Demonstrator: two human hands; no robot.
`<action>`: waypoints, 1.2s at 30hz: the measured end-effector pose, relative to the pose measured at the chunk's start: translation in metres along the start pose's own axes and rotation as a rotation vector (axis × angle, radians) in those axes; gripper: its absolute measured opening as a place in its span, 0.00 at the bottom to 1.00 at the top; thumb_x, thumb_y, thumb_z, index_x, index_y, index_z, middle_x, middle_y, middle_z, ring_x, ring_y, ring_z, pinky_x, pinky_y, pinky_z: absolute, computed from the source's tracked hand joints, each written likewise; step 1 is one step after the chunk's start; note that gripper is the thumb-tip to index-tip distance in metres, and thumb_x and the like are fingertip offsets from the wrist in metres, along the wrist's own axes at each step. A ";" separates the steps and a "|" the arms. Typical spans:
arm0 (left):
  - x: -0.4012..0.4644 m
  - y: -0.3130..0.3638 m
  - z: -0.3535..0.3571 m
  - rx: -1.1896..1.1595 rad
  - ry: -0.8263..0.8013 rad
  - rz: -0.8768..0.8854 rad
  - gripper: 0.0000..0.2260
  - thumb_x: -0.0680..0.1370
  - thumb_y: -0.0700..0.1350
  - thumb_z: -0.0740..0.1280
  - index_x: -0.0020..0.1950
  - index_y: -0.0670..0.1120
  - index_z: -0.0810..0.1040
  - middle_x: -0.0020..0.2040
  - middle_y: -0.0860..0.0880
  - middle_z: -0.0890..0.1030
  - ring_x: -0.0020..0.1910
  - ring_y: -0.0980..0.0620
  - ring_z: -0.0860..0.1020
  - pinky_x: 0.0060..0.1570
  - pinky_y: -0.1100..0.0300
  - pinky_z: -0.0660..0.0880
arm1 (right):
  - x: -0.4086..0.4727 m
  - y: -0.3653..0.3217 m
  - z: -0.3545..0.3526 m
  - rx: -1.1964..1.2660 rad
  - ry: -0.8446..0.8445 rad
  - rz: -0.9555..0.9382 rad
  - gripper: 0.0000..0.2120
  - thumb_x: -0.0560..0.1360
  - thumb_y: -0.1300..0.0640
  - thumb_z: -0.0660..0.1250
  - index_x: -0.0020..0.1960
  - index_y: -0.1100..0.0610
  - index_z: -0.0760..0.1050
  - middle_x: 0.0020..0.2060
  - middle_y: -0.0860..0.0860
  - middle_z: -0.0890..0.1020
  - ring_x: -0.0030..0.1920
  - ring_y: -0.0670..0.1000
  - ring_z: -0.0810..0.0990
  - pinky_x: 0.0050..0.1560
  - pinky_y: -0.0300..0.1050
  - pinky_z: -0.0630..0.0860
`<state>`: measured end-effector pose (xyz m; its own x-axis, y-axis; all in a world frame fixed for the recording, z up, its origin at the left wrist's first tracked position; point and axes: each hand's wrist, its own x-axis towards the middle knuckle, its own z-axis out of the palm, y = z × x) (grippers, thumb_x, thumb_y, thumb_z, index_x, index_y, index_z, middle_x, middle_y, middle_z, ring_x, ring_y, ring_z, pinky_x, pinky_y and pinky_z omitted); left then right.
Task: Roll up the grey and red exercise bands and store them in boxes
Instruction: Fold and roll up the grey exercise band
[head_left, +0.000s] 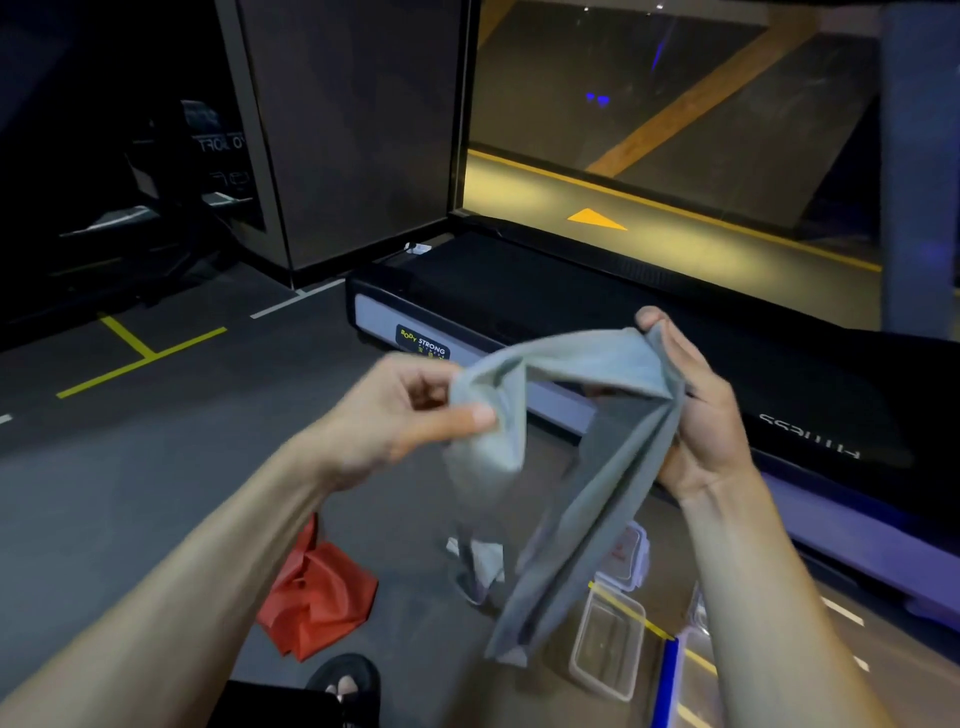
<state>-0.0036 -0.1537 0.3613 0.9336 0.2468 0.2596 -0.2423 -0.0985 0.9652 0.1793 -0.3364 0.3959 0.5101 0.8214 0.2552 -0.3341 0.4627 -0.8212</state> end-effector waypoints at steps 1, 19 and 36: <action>-0.001 0.004 -0.003 -0.120 0.035 0.012 0.09 0.71 0.45 0.79 0.41 0.43 0.83 0.37 0.46 0.81 0.35 0.54 0.78 0.36 0.63 0.74 | 0.001 -0.001 -0.004 0.021 0.020 0.004 0.06 0.76 0.54 0.71 0.47 0.54 0.74 0.37 0.49 0.76 0.36 0.48 0.78 0.37 0.41 0.78; 0.002 -0.015 0.004 0.307 -0.150 -0.189 0.10 0.80 0.46 0.69 0.46 0.40 0.82 0.39 0.48 0.81 0.39 0.53 0.76 0.40 0.57 0.73 | 0.000 -0.001 -0.019 0.331 -0.132 0.049 0.11 0.73 0.55 0.76 0.48 0.54 0.74 0.36 0.49 0.77 0.34 0.48 0.79 0.36 0.42 0.79; 0.007 -0.003 0.007 0.675 0.627 0.323 0.06 0.83 0.49 0.66 0.50 0.50 0.80 0.39 0.53 0.81 0.36 0.56 0.77 0.38 0.59 0.73 | 0.001 0.003 -0.018 0.211 0.055 0.006 0.06 0.78 0.54 0.66 0.42 0.52 0.77 0.33 0.47 0.76 0.32 0.45 0.76 0.33 0.37 0.75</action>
<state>0.0053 -0.1581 0.3600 0.4919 0.5598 0.6669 -0.0778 -0.7346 0.6740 0.1931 -0.3399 0.3847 0.5485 0.8074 0.2175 -0.4929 0.5223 -0.6958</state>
